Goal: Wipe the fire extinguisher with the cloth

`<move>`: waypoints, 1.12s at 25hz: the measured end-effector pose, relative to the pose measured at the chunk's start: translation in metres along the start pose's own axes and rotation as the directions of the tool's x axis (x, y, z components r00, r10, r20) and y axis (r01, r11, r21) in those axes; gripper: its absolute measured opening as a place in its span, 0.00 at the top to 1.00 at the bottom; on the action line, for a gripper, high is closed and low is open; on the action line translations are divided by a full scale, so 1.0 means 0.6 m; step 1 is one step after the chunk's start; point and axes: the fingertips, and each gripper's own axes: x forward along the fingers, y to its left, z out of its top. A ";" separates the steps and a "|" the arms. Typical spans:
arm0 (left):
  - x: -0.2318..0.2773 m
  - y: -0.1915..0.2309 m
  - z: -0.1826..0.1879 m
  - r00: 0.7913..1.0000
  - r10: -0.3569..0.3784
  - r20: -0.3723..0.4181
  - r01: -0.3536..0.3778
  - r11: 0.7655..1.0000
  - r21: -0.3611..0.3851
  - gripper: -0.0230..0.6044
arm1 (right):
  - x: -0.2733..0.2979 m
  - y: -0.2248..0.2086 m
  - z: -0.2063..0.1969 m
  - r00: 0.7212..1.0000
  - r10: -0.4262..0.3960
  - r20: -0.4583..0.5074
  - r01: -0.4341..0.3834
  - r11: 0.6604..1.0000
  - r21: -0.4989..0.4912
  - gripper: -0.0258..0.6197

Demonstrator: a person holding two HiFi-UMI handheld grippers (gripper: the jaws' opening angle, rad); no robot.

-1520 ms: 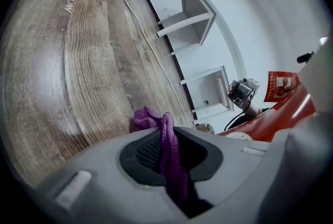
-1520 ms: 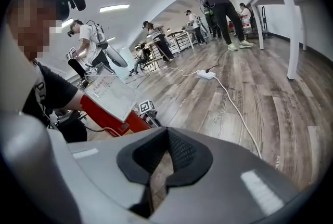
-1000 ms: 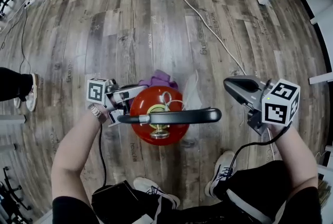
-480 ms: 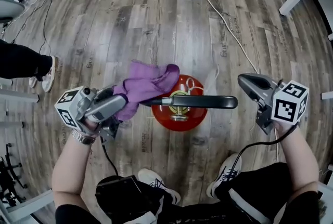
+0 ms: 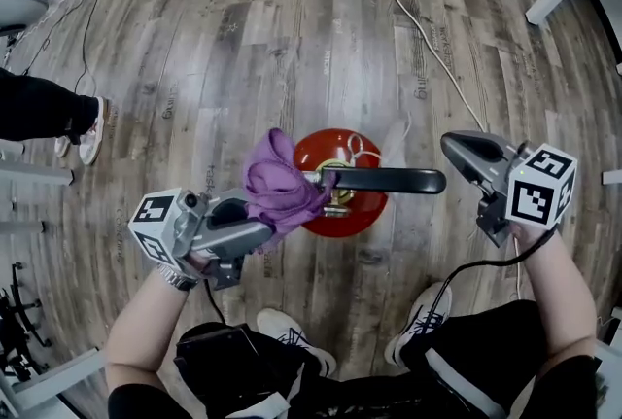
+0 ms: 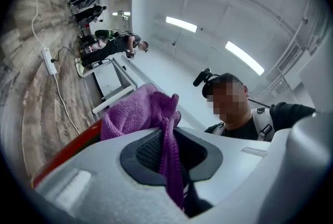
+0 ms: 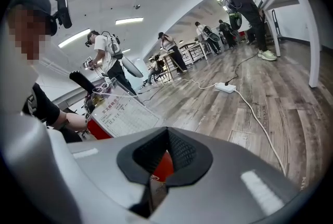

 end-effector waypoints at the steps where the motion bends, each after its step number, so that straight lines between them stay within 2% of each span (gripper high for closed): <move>1: -0.003 0.001 0.000 1.000 -0.011 0.020 0.011 1.000 -0.013 0.89 | -0.002 -0.001 0.000 1.000 -0.003 -0.001 0.003 1.000 0.001 0.95; 4: -0.017 0.008 -0.009 0.999 -0.014 0.053 0.015 0.999 -0.028 0.89 | -0.004 -0.003 -0.001 1.000 -0.009 -0.003 0.009 1.000 0.005 0.95; 6: -0.032 0.024 -0.025 0.998 0.021 0.055 -0.018 0.999 -0.044 0.89 | -0.002 -0.004 -0.003 1.000 -0.009 -0.009 0.009 1.000 0.006 0.95; 8: -0.053 0.053 -0.055 0.995 0.099 0.022 -0.098 0.994 -0.052 0.89 | 0.001 -0.003 -0.005 1.000 -0.006 -0.018 0.006 1.000 0.003 0.95; 11: -0.086 0.114 -0.111 0.973 0.229 -0.023 -0.230 0.970 -0.078 0.89 | 0.006 -0.002 -0.008 1.000 -0.006 -0.030 0.006 1.000 0.002 0.95; 14: -0.120 0.178 -0.166 0.935 0.347 -0.075 -0.353 0.930 -0.106 0.89 | 0.010 -0.002 -0.014 0.999 -0.010 -0.040 0.010 1.000 0.004 0.95; 17: -0.156 0.243 -0.225 0.866 0.468 -0.174 -0.489 0.867 -0.100 0.89 | 0.010 -0.005 -0.022 0.998 -0.016 -0.055 0.017 1.000 0.005 0.95; 21: -0.202 0.316 -0.304 0.774 0.565 -0.287 -0.613 0.781 -0.116 0.89 | 0.008 -0.008 -0.029 0.998 -0.025 -0.064 0.026 1.000 0.008 0.95; 22: -0.211 0.331 -0.321 0.758 0.579 -0.301 -0.633 0.763 -0.126 0.89 | 0.007 -0.009 -0.031 0.997 -0.027 -0.066 0.028 1.000 0.010 0.95; 24: -0.220 0.351 -0.343 0.749 0.585 -0.312 -0.647 0.748 -0.151 0.89 | 0.006 -0.009 -0.035 0.997 -0.031 -0.075 0.032 0.999 0.010 0.95; 28: -0.222 0.360 -0.355 0.743 0.578 -0.338 -0.649 0.746 -0.153 0.89 | 0.006 -0.011 -0.046 0.994 -0.037 -0.099 0.038 0.999 0.006 0.95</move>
